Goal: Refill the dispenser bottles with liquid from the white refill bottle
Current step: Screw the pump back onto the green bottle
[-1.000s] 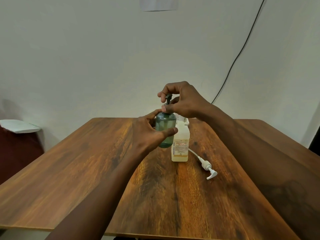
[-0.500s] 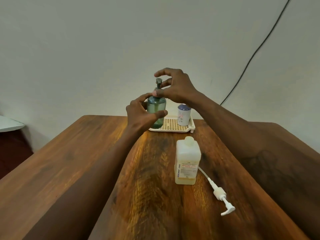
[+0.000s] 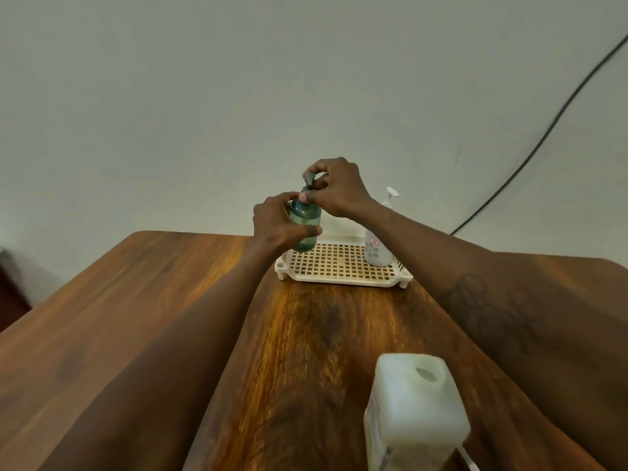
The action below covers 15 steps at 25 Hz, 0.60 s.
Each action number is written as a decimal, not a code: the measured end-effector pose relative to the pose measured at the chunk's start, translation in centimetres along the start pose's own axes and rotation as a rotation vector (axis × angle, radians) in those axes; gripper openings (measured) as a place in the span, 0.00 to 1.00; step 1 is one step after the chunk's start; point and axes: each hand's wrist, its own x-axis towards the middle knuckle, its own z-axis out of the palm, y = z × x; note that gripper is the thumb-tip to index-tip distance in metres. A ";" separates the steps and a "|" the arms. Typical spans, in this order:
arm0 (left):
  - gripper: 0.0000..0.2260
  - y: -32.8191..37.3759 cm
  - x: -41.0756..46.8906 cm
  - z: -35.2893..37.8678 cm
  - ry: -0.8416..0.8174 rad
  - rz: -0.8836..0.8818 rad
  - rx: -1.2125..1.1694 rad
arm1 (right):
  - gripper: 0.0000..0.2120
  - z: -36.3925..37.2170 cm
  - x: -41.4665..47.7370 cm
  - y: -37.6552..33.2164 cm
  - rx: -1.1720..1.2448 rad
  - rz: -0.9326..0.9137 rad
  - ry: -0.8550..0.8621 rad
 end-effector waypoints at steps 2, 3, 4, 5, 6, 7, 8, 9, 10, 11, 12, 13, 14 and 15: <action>0.32 -1.2 0.9 1.5 -0.007 -0.033 0.002 | 0.15 1.5 1.3 1.7 0.003 0.001 -0.015; 0.31 -1.7 1.1 2.1 -0.010 -0.053 0.004 | 0.15 2.2 1.7 2.4 0.007 0.000 -0.024; 0.30 -2.2 1.3 2.6 -0.015 -0.067 0.006 | 0.15 2.8 2.0 3.2 0.012 0.004 -0.033; 0.31 -2.7 1.3 3.0 -0.024 -0.078 0.008 | 0.16 3.4 2.1 3.9 0.020 0.010 -0.042; 0.31 -3.1 1.5 3.3 -0.034 -0.085 0.007 | 0.16 3.9 2.2 4.5 0.026 0.018 -0.043; 0.31 -3.4 1.6 3.5 -0.042 -0.093 0.010 | 0.17 4.3 2.3 5.0 0.032 0.027 -0.033; 0.31 -3.6 1.8 3.6 -0.042 -0.100 0.011 | 0.18 4.6 2.4 5.3 0.038 0.033 -0.014; 0.31 -3.6 2.0 3.8 -0.039 -0.107 0.009 | 0.19 4.7 2.7 5.7 0.043 0.040 0.004; 0.32 -3.6 2.3 4.0 -0.034 -0.111 0.007 | 0.20 4.8 2.9 5.9 0.048 0.048 0.009; 0.32 -3.5 2.4 4.1 -0.034 -0.117 0.007 | 0.22 4.8 3.1 6.0 0.049 0.061 0.001; 0.32 -3.6 2.4 4.2 -0.034 -0.122 0.007 | 0.23 4.7 3.1 6.0 0.045 0.079 -0.015; 0.33 -3.6 2.3 4.2 -0.039 -0.131 0.003 | 0.25 4.6 3.1 6.0 0.043 0.098 -0.034; 0.34 -3.7 2.3 4.2 -0.048 -0.138 -0.006 | 0.26 4.4 2.9 6.1 0.044 0.115 -0.047; 0.37 -3.7 2.1 4.1 -0.068 -0.144 -0.012 | 0.27 4.3 2.7 6.1 0.044 0.124 -0.052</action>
